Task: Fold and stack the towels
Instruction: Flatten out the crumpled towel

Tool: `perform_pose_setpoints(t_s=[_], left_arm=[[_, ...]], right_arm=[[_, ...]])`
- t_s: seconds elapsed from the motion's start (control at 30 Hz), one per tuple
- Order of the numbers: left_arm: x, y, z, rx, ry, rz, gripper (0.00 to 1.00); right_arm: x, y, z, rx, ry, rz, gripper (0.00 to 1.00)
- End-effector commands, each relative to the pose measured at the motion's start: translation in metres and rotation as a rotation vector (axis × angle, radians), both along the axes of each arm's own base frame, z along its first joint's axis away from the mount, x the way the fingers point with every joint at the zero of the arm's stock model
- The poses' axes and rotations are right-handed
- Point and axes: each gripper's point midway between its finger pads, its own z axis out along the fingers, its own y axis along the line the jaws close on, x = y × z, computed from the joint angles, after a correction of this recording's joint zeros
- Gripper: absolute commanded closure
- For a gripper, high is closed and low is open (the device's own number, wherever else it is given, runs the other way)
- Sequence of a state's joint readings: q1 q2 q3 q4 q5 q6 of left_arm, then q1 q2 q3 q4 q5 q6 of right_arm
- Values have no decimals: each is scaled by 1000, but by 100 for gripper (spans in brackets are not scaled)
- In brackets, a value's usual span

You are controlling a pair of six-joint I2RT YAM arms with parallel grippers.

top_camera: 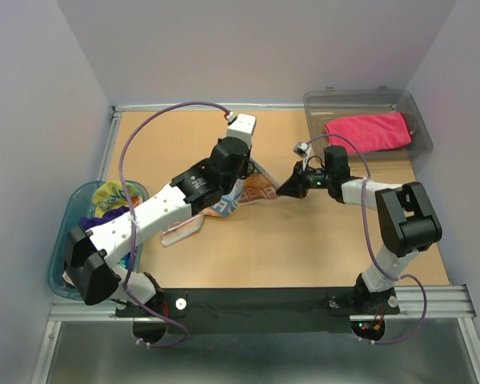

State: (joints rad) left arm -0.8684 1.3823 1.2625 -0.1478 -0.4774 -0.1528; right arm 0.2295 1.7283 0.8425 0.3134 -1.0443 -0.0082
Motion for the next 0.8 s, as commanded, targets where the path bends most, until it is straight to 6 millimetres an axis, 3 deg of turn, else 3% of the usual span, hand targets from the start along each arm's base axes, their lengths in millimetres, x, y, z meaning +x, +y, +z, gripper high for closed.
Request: perform_pose_setpoints(t_s=[0.0,0.13,0.17,0.23,0.27,0.3,0.4,0.43,0.5,0.57,0.63,0.67,0.73,0.77], left_arm=[[5,14,49,-65,-108,46,100],[5,22,83,-74,-178,59,100],[5,26,100,-75,-214,64,100],[3,32,121,-86,-260,68,100],[-1,39,145,-93,-310,66,100],[-5,44,167,-114,-351,66,100],[-15,54,201,-120,-427,42,100],[-24,63,222,-157,-474,41,100],[-34,72,239,-183,-519,32,100],[-50,88,262,-234,-592,32,100],[-72,102,281,-288,-657,-6,100],[-77,102,277,-293,-662,-25,100],[-100,111,290,-337,-709,-86,100],[-108,106,289,-343,-717,-140,100]], right_arm=[[7,-1,44,16,-135,2,99],[17,-5,95,0,-221,-57,99],[30,-9,130,-7,-305,-110,99],[33,-14,155,-34,-334,-146,99],[40,-18,173,-47,-375,-194,100],[44,-24,206,-57,-422,-237,99],[43,-33,257,-66,-498,-302,99],[42,-36,289,-52,-561,-319,100],[35,-39,319,-42,-614,-329,100],[16,-40,350,-23,-684,-304,99],[1,-40,362,-15,-720,-276,100],[-16,-42,375,1,-756,-260,99],[-32,-43,379,4,-777,-237,99],[-48,-44,386,14,-800,-217,99]])
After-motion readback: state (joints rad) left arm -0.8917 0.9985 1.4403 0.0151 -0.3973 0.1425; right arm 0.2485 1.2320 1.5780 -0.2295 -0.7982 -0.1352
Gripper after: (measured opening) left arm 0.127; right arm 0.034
